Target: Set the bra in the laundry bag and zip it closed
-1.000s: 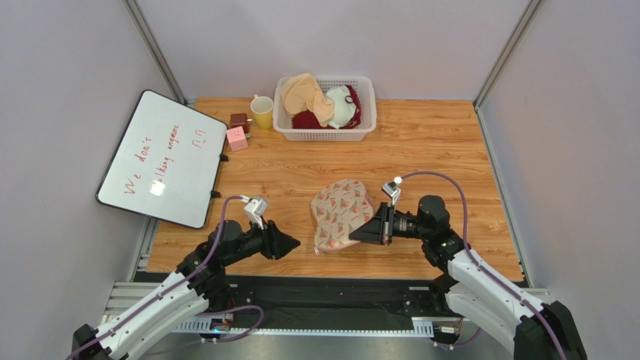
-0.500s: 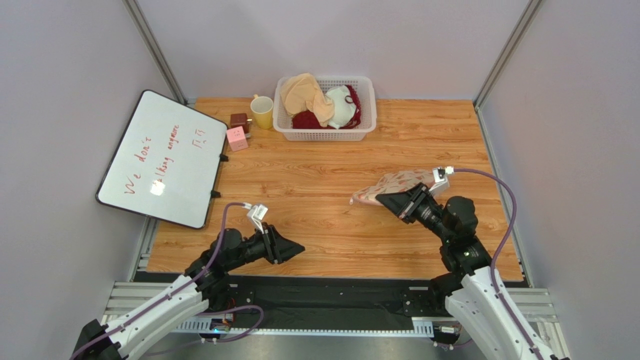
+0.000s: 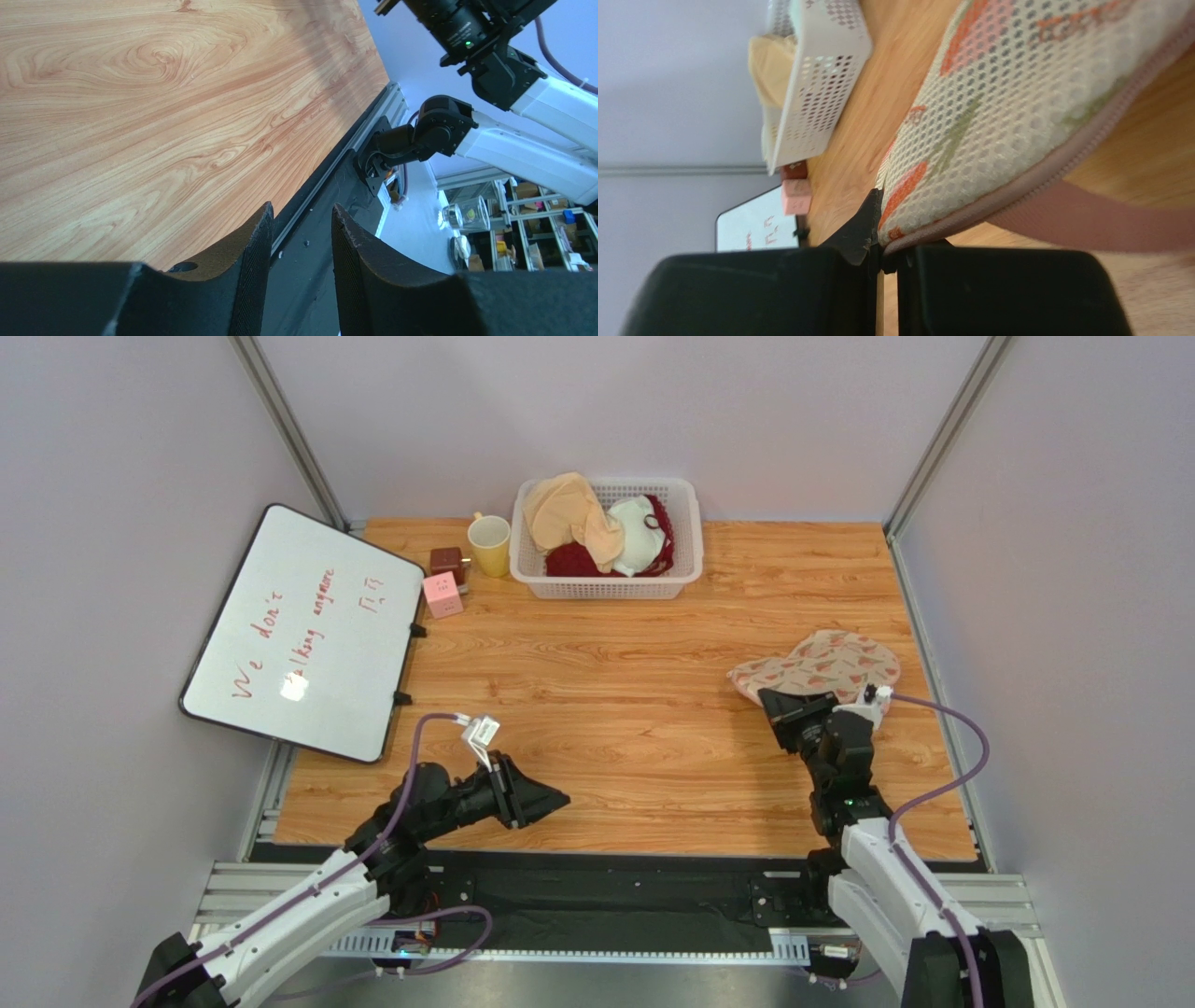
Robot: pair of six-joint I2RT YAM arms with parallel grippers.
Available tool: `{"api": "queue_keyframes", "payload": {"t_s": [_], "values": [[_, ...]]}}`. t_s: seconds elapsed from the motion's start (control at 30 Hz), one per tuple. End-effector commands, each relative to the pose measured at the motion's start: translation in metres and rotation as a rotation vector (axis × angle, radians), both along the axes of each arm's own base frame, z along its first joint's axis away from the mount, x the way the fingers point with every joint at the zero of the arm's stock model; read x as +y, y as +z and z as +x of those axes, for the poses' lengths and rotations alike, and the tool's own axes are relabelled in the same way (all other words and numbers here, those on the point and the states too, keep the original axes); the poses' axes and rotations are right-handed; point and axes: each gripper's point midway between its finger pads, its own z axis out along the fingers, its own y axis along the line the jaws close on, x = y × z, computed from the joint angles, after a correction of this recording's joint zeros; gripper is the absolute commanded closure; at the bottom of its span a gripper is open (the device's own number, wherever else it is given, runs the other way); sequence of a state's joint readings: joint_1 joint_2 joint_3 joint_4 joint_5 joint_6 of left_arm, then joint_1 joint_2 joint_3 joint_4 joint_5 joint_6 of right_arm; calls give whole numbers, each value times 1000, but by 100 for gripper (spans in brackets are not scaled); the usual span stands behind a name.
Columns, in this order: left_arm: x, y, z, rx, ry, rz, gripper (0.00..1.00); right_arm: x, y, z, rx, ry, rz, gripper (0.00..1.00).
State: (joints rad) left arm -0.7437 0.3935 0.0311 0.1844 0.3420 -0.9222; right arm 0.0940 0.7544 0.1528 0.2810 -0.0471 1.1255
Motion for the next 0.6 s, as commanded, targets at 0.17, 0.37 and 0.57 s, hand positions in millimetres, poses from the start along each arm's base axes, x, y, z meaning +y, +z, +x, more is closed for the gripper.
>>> {"api": "queue_keyframes", "payload": {"t_s": [0.17, 0.37, 0.57], "values": [[6, -38, -11, 90, -6, 28, 58, -11, 24, 95, -102, -216, 70, 100], [8, -35, -10, 90, 3, 32, 61, 17, 12, 106, -50, -97, 16, 72], [10, -39, -9, 91, 18, 51, 55, 47, 8, 63, 51, 76, -66, 5]]}}
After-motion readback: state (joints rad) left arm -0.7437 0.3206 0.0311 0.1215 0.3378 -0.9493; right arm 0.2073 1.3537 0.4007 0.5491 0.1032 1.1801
